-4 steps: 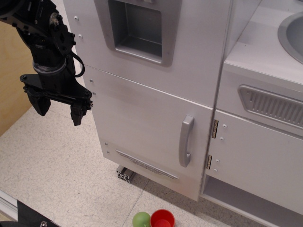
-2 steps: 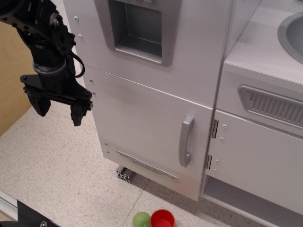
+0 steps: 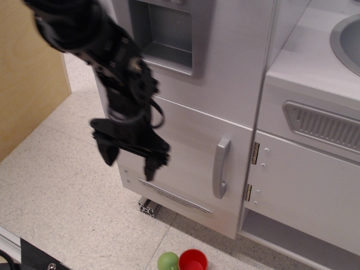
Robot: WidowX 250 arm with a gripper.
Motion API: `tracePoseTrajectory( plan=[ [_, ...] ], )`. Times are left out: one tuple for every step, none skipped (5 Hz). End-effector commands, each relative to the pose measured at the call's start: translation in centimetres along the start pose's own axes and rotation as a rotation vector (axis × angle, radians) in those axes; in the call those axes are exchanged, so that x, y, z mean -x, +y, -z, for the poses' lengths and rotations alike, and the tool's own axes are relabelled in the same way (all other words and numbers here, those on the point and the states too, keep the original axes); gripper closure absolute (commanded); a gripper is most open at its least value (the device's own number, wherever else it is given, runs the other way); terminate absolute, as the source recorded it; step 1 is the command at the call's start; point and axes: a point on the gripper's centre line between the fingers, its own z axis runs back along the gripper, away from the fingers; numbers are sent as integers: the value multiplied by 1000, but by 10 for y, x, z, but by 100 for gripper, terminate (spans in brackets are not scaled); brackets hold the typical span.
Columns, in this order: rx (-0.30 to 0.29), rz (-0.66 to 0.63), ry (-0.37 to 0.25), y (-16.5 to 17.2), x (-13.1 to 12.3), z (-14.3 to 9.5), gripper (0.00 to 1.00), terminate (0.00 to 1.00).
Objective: Open low fridge
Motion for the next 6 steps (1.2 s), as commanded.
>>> tracePoseTrajectory(
  plan=[
    [75,79,-58,-65,-14,-15,0,0],
    [81,94,-118,-84,-25,-14,0,0],
    [70,84,-166,-89,-38,-8,0,0],
    [56,61,-213,-90,-51,-5,0,0],
    [33,63,-243,-91,-58,-4,0,0],
    [37,72,-245,-90,-60,-2,0,0]
  ],
)
